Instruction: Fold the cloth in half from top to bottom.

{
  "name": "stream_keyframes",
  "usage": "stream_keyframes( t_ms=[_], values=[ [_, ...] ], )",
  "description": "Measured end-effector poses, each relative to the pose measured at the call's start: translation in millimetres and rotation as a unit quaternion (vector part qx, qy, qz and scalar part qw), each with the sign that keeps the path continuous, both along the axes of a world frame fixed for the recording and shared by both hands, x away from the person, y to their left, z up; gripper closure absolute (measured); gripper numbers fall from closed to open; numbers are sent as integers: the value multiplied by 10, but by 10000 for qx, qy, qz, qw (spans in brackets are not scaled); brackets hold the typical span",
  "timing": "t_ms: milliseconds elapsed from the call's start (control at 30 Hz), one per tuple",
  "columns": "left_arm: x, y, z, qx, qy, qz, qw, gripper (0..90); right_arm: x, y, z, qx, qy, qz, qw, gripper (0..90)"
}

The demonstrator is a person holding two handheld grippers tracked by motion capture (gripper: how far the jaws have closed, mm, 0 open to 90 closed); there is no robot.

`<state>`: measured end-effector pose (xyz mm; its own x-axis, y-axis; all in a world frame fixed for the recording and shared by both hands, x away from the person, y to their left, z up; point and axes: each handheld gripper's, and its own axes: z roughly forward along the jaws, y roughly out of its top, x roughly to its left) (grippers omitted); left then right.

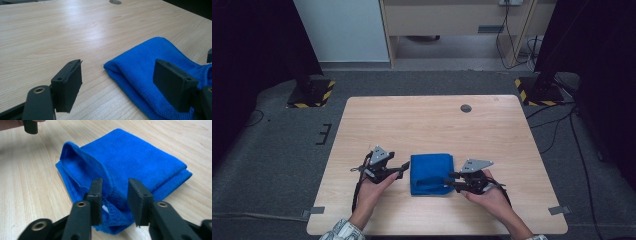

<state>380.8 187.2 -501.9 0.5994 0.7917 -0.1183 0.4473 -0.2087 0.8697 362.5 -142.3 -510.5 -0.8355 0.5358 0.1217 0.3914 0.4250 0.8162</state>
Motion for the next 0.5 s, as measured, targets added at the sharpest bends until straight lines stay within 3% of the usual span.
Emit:
stream_keyframes(
  t_ms=[333, 500],
  values=[
    [-11, -30, -19, 73, 1, -43, 10000, 222, -47, 20, 60, 142, 34, -8, 9999, 523],
    [-19, -57, -42, 117, 43, -97, 9999, 211, -31, 27, 103, 216, -82, -192, 9995, 446]
  ],
)
